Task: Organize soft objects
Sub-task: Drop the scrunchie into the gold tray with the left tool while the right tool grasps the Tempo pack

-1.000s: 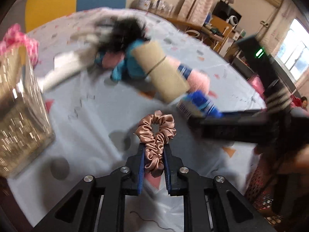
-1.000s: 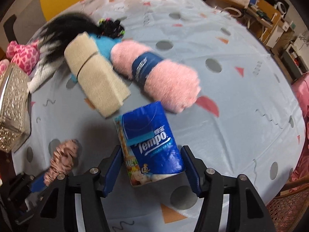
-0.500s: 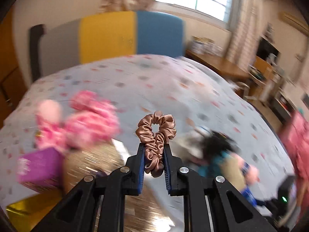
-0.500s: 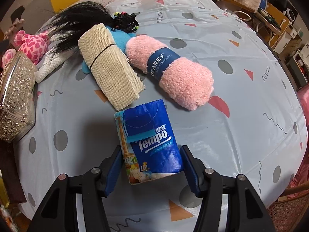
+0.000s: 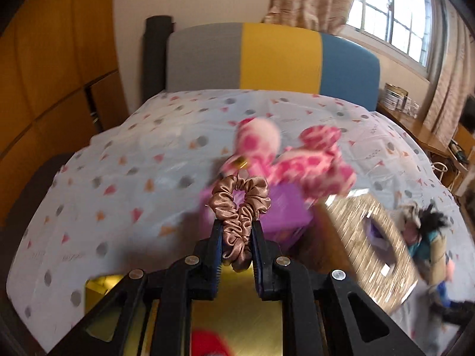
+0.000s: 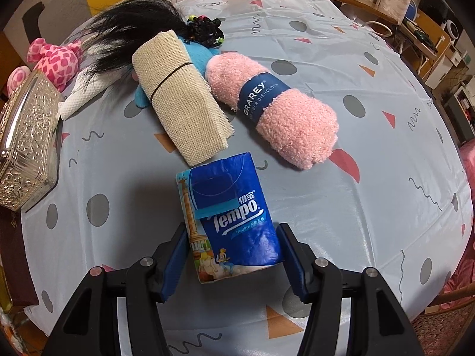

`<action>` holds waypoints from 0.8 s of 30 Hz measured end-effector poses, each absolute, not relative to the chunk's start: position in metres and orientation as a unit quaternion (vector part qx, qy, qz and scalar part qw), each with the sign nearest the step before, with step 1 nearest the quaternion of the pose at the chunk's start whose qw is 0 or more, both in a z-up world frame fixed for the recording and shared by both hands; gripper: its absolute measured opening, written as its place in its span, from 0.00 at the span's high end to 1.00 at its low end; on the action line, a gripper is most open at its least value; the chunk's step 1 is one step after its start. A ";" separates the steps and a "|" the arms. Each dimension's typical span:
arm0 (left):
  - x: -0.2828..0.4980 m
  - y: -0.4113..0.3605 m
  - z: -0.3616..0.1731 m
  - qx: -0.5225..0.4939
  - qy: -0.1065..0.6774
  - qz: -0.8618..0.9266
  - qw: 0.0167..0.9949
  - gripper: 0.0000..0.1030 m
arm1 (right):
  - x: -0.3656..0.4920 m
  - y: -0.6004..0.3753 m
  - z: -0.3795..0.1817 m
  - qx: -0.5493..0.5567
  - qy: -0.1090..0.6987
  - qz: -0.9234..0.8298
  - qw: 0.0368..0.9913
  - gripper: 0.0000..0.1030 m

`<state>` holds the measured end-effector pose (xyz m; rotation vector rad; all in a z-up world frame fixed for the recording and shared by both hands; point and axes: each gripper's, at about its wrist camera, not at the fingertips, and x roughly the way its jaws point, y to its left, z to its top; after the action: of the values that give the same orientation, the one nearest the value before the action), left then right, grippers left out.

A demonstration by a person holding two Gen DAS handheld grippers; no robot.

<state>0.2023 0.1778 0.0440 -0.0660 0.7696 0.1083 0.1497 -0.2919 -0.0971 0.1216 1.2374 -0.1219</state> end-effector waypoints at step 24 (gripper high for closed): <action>0.076 0.265 -0.051 -0.141 0.415 0.128 0.890 0.47 | 0.148 -0.251 -0.099 -0.013 0.576 -0.051 0.816 0.43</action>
<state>0.0757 0.2646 -0.0514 -0.2924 0.8624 0.2655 0.1476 -0.2506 -0.0994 -0.0271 1.2273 -0.1096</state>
